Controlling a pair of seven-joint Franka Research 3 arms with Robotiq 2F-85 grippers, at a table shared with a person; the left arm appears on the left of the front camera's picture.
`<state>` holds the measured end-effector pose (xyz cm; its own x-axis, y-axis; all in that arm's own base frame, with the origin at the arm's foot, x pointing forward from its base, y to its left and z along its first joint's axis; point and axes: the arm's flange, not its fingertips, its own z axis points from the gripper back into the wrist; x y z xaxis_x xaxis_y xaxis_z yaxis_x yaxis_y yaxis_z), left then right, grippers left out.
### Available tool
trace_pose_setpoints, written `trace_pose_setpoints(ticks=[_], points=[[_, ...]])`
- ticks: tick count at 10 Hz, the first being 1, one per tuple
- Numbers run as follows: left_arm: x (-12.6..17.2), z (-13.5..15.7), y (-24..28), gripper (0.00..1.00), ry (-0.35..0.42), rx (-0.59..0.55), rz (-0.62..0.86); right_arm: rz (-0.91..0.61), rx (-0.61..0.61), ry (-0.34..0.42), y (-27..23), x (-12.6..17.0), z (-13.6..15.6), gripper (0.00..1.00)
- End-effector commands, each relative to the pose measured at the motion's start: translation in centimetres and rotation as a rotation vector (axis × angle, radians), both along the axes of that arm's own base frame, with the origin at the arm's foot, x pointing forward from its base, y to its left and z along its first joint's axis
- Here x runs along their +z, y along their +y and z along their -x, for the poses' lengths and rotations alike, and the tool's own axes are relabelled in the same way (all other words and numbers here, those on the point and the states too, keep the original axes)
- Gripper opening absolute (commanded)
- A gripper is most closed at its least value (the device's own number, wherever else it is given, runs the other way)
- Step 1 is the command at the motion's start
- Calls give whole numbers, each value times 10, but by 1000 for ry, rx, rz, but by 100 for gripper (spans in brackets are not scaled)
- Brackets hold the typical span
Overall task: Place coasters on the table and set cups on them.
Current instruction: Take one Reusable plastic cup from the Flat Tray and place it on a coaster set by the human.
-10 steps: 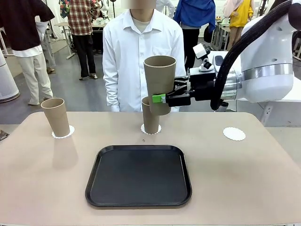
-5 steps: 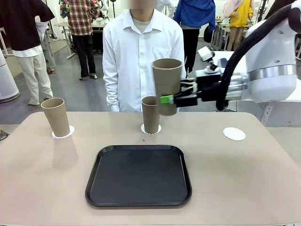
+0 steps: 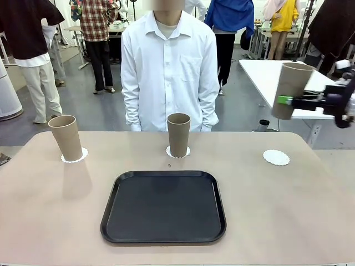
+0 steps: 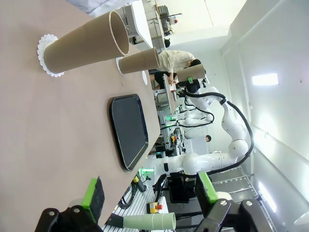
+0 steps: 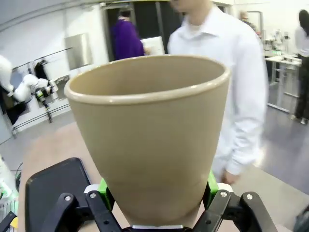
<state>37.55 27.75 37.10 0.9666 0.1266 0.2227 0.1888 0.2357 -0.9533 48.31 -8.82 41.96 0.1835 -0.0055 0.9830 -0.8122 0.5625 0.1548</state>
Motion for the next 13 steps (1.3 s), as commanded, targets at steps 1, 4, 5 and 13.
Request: trace_pose_setpoints(ticks=[1,4,5,13], points=[[2,2,-1,100,-2,4,-5,-49,-56,-15,-10,-1,3,83],[2,2,-1,100,-2,4,-5,-31,-96,-27,-29,-3,3,83],[2,2,-1,100,-2,4,-5,-23,-110,-22,-30,-7,1,83],[2,2,-1,100,-2,4,-5,-20,-96,-2,-35,-4,5,83]])
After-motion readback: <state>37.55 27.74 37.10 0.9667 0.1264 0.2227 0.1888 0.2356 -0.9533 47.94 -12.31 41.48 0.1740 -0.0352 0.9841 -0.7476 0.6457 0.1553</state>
